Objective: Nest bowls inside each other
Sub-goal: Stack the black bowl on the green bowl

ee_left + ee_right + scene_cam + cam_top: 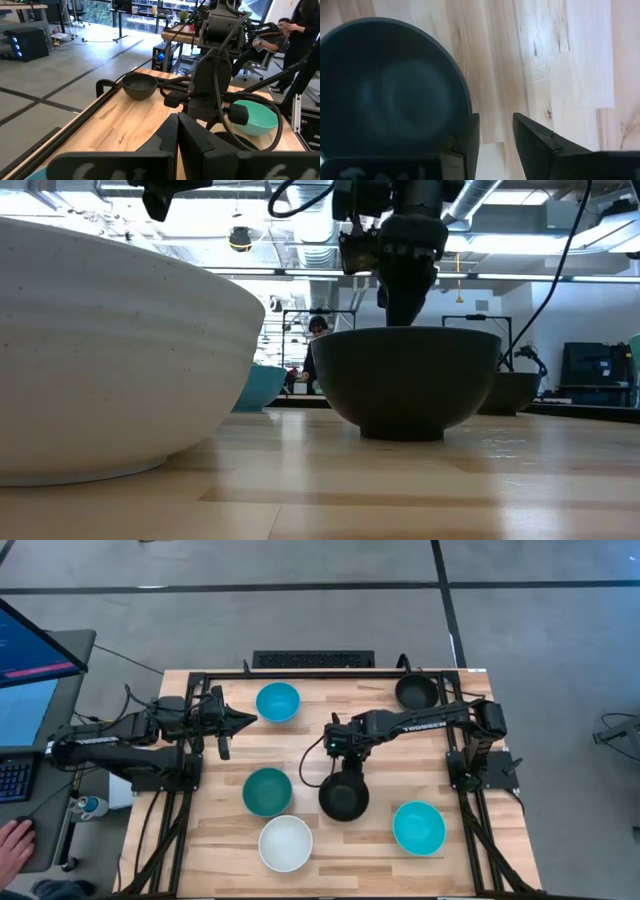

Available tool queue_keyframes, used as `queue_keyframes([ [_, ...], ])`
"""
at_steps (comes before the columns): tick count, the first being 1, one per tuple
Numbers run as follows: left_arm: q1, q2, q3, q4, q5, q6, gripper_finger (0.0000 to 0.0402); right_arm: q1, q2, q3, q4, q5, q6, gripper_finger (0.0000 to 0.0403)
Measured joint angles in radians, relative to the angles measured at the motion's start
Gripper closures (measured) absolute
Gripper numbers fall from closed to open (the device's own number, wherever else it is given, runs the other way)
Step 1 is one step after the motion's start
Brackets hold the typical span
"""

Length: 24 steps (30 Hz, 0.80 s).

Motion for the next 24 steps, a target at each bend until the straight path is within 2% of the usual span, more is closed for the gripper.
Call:
queue_keyframes([
  [13,0.0,0.0,0.0,0.0,0.0,0.002,0.0401,0.049,0.0,0.007,-0.002,-0.003,-0.001,0.0262],
  [21,0.0,0.0,0.0,0.0,0.0,0.006,0.0402,0.039,0.016,0.009,0.036,0.009,-0.02,0.0262],
  [24,0.0,0.0,0.0,0.0,0.0,0.006,0.0401,0.039,0.039,0.005,0.001,0.003,-0.021,0.0262],
])
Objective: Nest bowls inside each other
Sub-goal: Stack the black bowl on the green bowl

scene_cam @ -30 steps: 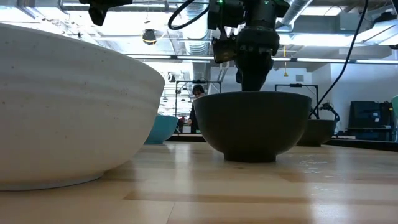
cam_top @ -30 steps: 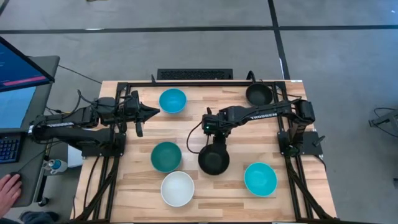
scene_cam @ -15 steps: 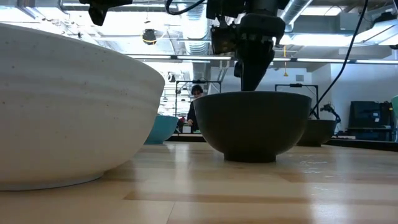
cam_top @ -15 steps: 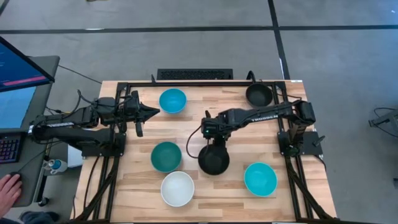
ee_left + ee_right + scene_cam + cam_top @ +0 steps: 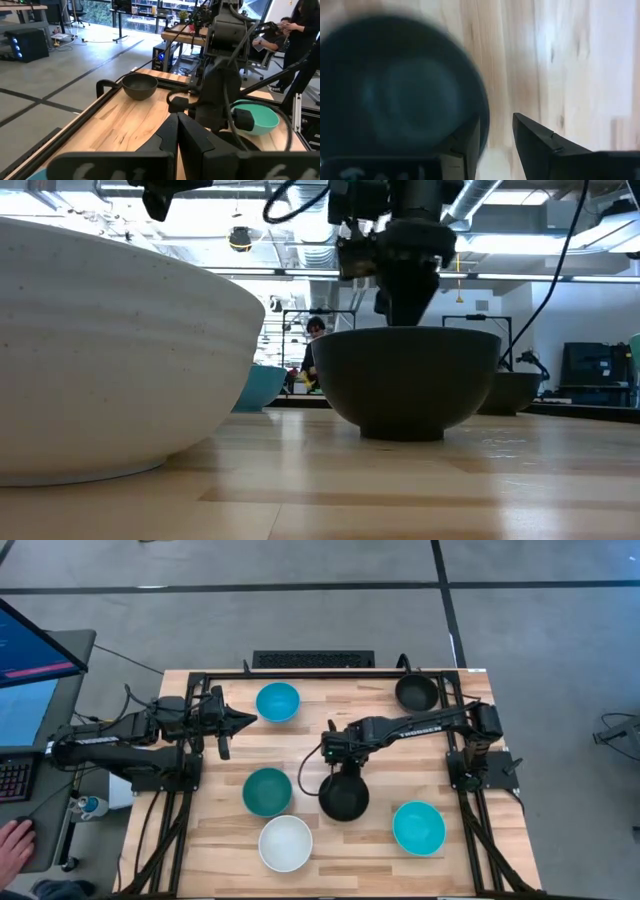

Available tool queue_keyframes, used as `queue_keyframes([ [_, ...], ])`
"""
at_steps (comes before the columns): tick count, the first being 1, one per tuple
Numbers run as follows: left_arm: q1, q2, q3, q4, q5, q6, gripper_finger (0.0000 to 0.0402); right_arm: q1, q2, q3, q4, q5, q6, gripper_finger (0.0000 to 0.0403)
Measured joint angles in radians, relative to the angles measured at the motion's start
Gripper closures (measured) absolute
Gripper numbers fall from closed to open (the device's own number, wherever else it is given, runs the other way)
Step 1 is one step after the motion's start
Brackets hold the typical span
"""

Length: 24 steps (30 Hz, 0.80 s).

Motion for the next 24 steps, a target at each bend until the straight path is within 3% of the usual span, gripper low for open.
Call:
queue_keyframes([
  [18,0.0,0.0,0.0,0.0,0.0,0.008,0.0402,0.004,0.043,0.002,0.076,-0.012,-0.025,0.0263],
  [24,0.0,0.0,0.0,0.0,0.0,0.008,0.0401,0.0,0.112,0.002,0.063,-0.023,-0.04,0.0293],
])
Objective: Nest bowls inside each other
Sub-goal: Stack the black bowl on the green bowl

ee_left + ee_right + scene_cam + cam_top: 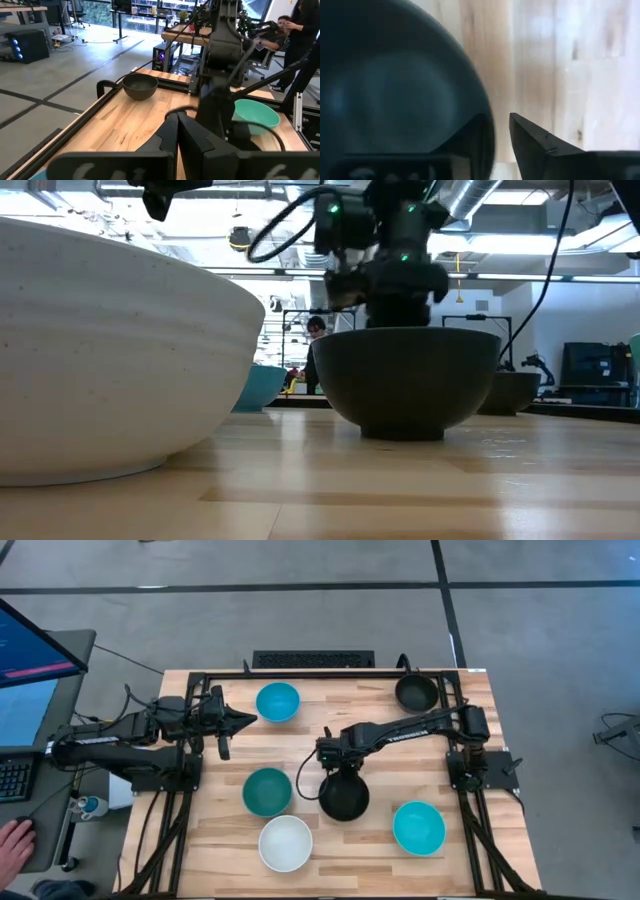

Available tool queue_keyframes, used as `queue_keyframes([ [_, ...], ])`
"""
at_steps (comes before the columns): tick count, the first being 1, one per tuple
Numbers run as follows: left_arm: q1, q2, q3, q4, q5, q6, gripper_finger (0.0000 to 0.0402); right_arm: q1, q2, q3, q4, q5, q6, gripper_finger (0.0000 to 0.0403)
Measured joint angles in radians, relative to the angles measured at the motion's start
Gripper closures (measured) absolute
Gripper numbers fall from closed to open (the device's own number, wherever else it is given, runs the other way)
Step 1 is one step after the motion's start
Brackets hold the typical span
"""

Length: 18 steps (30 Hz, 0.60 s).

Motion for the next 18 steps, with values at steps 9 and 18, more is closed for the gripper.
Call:
queue_keyframes([
  [9,0.0,0.0,0.0,0.0,0.0,-0.009,0.0401,0.017,0.003,0.004,0.092,0.026,-0.043,0.0387],
  [18,0.0,-0.001,0.001,-0.002,-0.029,0.011,0.0401,0.007,-0.045,0.195,0.095,0.078,0.042,0.0393],
])
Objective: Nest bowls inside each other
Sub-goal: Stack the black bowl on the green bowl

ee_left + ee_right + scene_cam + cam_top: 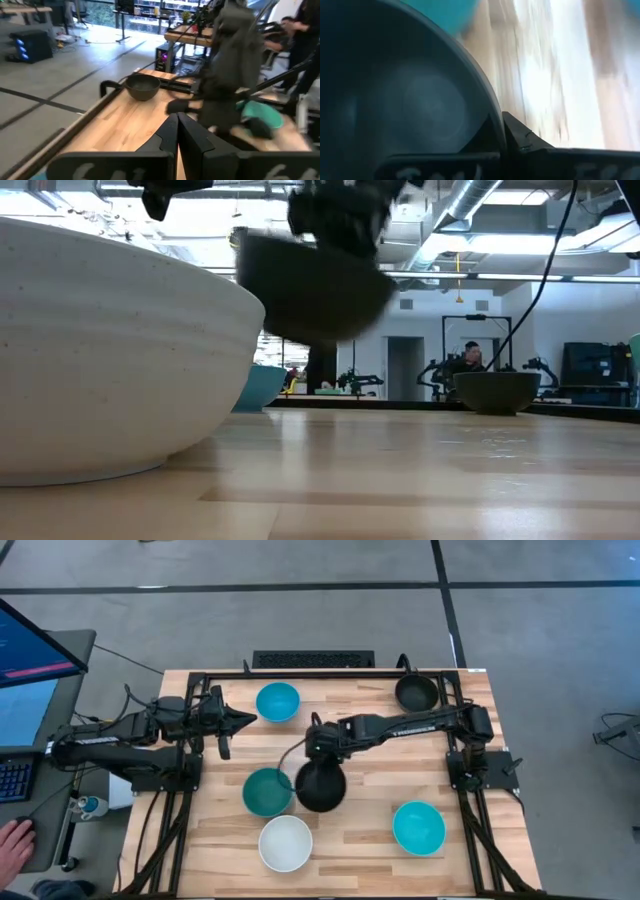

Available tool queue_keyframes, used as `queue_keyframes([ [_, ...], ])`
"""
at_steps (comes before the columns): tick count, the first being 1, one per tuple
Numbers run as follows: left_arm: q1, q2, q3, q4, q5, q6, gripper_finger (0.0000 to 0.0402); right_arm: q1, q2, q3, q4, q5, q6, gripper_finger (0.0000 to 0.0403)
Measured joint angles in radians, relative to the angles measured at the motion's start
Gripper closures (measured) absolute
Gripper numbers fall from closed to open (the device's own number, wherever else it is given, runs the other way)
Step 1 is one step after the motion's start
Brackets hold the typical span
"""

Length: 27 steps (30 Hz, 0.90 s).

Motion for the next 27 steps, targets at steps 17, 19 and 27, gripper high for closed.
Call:
queue_keyframes([
  [17,0.001,-0.113,0.198,-0.452,0.008,0.099,0.0402,-0.024,0.058,0.119,0.141,-0.02,0.146,0.0393],
  [19,0.001,-0.113,0.209,-0.511,0.101,0.085,0.0401,-0.025,0.065,0.117,0.156,-0.039,0.162,0.0393],
  [27,0.001,-0.119,0.218,-0.594,0.302,0.082,0.0401,-0.024,0.124,0.17,0.263,-0.045,0.239,0.0393],
])
